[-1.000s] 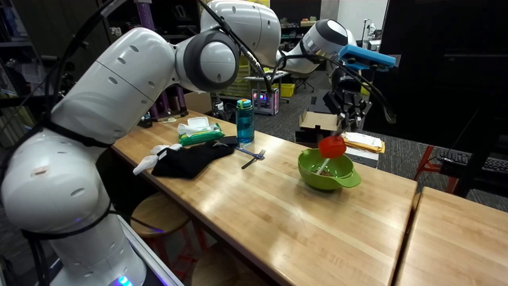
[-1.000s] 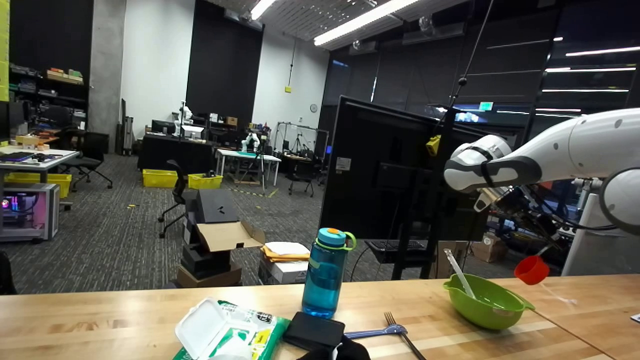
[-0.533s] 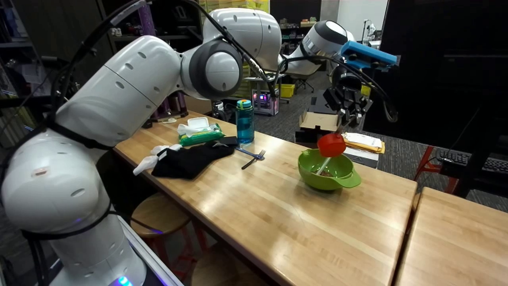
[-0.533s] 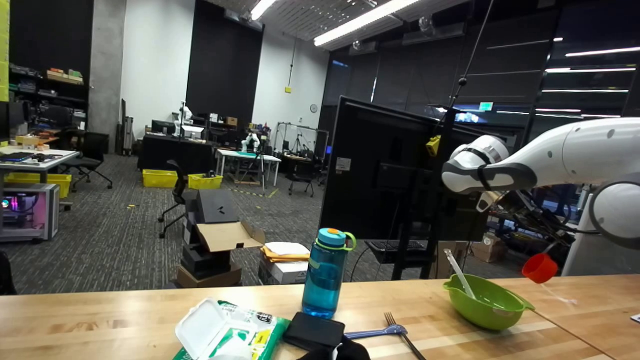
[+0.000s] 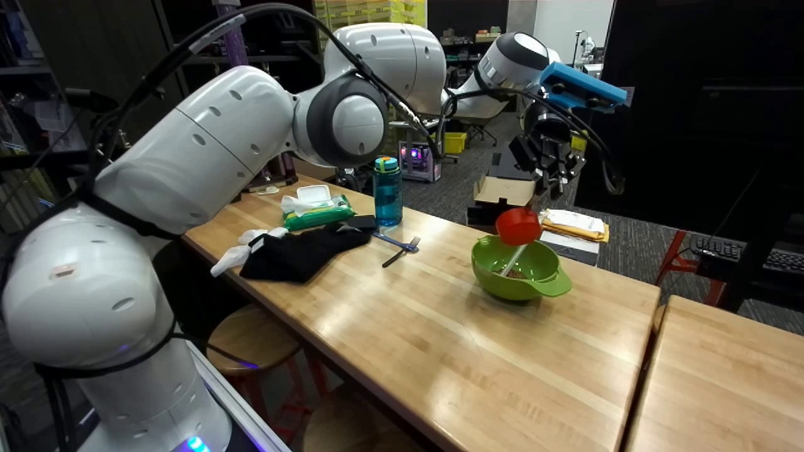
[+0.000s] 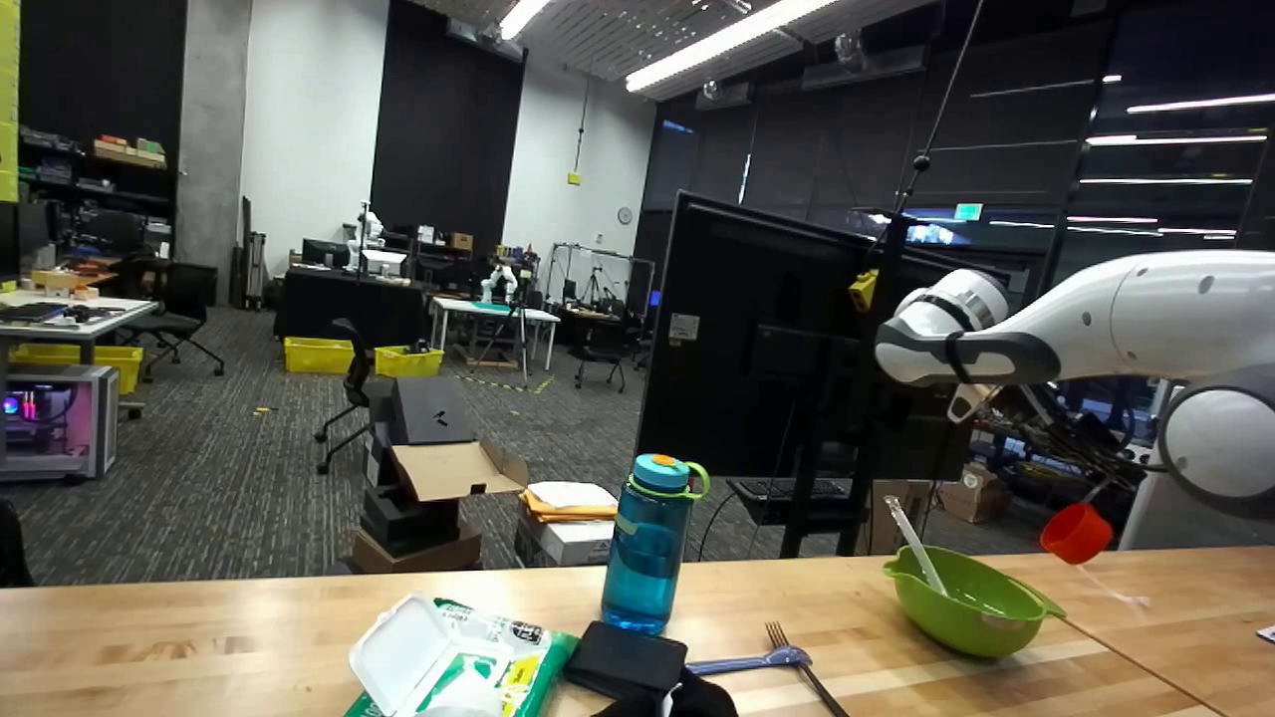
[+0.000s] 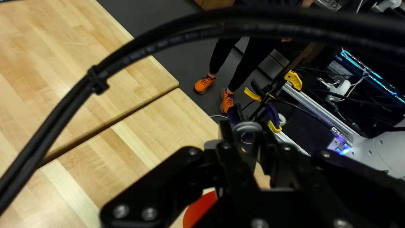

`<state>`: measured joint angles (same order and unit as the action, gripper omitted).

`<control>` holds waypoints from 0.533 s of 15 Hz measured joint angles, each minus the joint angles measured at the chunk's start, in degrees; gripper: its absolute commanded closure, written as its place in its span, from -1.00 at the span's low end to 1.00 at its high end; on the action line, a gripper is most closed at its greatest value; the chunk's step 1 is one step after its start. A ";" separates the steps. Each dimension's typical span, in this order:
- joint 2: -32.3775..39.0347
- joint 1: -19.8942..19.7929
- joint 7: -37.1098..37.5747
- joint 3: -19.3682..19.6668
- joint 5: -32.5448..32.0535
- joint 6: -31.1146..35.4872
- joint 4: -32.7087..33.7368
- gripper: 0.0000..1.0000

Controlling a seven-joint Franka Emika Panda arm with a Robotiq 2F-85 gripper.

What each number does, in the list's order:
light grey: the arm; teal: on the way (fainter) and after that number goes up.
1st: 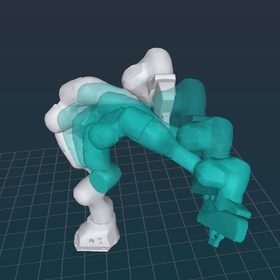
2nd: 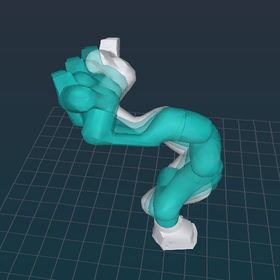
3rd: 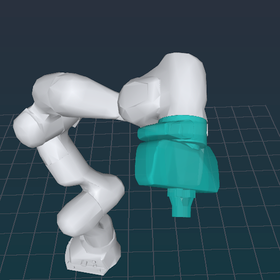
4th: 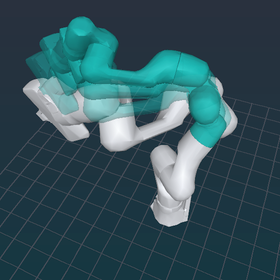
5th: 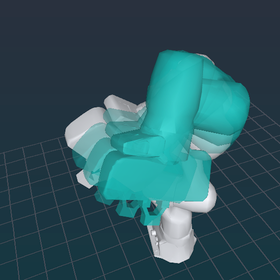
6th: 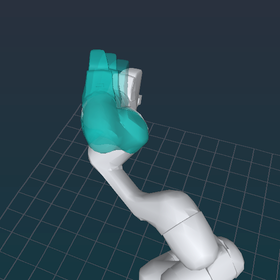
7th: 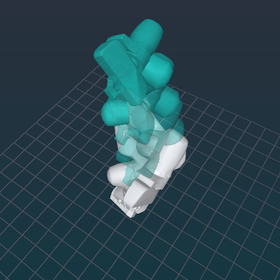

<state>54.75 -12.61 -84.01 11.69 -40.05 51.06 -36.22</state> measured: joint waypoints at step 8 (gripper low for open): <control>0.65 -0.02 -0.54 0.01 0.00 -0.52 1.17 0.89</control>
<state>55.40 -12.63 -84.55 11.71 -40.05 50.53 -35.05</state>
